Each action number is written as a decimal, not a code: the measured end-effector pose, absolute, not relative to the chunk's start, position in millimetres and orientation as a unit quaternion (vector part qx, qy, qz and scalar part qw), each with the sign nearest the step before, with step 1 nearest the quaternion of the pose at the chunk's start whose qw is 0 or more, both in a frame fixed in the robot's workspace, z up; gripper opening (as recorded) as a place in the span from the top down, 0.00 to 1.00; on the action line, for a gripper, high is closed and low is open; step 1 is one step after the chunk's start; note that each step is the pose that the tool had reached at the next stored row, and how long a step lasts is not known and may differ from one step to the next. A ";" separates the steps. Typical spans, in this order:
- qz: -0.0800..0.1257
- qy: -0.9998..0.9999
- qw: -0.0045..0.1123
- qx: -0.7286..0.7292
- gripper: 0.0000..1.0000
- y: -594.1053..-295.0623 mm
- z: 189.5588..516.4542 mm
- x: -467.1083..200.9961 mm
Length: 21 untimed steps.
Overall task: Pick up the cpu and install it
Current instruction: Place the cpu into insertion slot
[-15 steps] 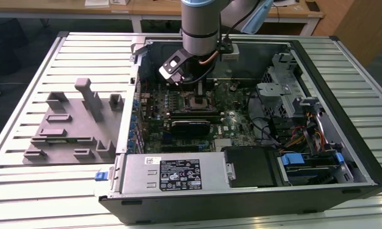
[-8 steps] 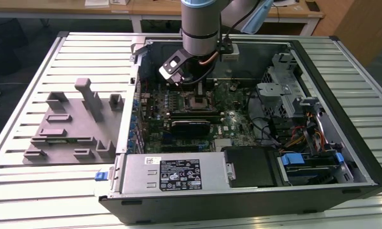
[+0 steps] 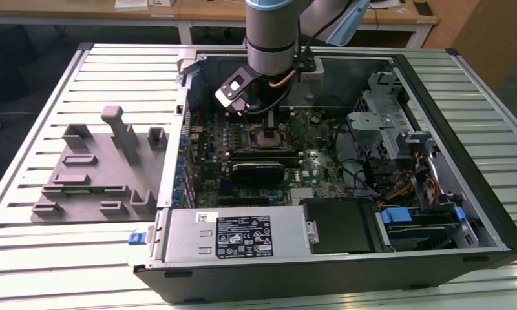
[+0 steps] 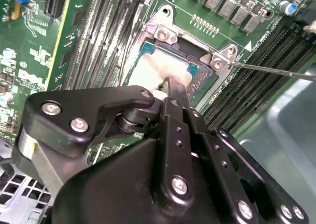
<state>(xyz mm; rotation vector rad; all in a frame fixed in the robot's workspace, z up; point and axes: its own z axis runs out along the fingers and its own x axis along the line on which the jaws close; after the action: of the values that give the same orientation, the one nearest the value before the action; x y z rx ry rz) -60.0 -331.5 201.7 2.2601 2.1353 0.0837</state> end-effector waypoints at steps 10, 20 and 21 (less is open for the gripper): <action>0.027 0.686 0.015 0.727 0.89 -333.3 207.0 -59.3; 0.026 0.683 0.017 0.729 0.89 -342.0 206.9 -59.0; 0.026 0.683 0.017 0.730 0.89 -342.3 206.6 -59.0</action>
<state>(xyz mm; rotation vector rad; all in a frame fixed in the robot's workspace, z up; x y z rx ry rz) -59.0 -342.3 206.6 2.2676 2.1232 0.0796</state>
